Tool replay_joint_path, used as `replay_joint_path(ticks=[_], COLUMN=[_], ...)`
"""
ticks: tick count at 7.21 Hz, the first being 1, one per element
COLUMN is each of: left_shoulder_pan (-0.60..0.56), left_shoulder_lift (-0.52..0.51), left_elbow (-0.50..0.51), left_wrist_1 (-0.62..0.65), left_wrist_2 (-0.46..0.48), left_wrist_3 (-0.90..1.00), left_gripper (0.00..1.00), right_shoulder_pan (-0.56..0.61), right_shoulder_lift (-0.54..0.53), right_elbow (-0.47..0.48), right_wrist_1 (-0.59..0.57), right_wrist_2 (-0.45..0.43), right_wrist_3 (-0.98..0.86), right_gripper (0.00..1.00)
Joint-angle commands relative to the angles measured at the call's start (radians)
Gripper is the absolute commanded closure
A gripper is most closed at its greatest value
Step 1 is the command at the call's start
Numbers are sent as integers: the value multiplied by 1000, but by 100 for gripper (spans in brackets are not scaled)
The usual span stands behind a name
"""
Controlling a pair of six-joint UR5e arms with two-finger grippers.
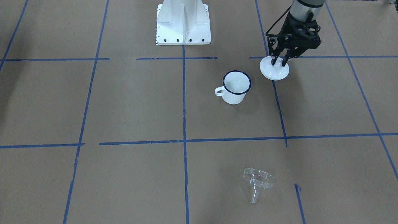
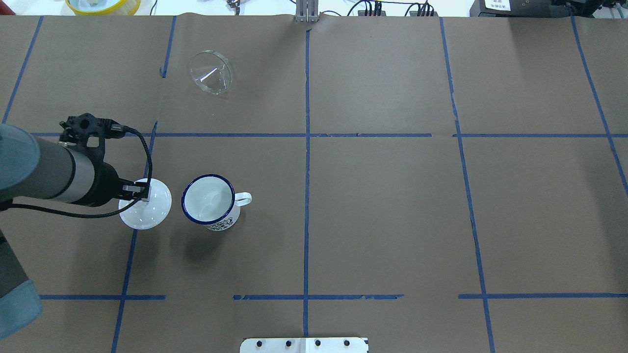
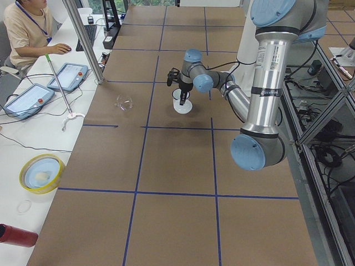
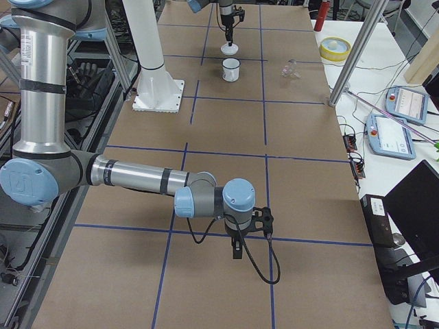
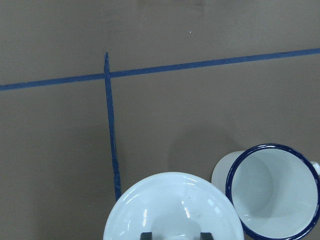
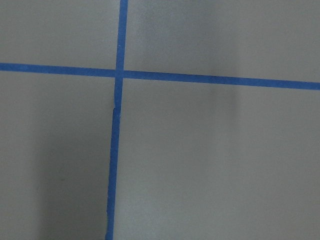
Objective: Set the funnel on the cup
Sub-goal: 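Set the lid on the table beside the mug and open the left gripper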
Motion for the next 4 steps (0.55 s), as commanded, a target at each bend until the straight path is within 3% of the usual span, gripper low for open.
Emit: replay_joint_path(ticks=[1,4], left_shoulder_pan=[60,83], left_shoulder_lift=[5,5], left_elbow=[122,161], left_wrist_1=[-123,-166], left_wrist_2=[47,64], left_wrist_3=[-55,-63], left_gripper=[100,100], right_shoulder_pan=[0,0], right_shoulder_lift=[0,0], right_elbow=[0,0], right_wrist_1=[0,0], right_wrist_2=[0,0], right_wrist_3=[0,0], right_gripper=[0,0])
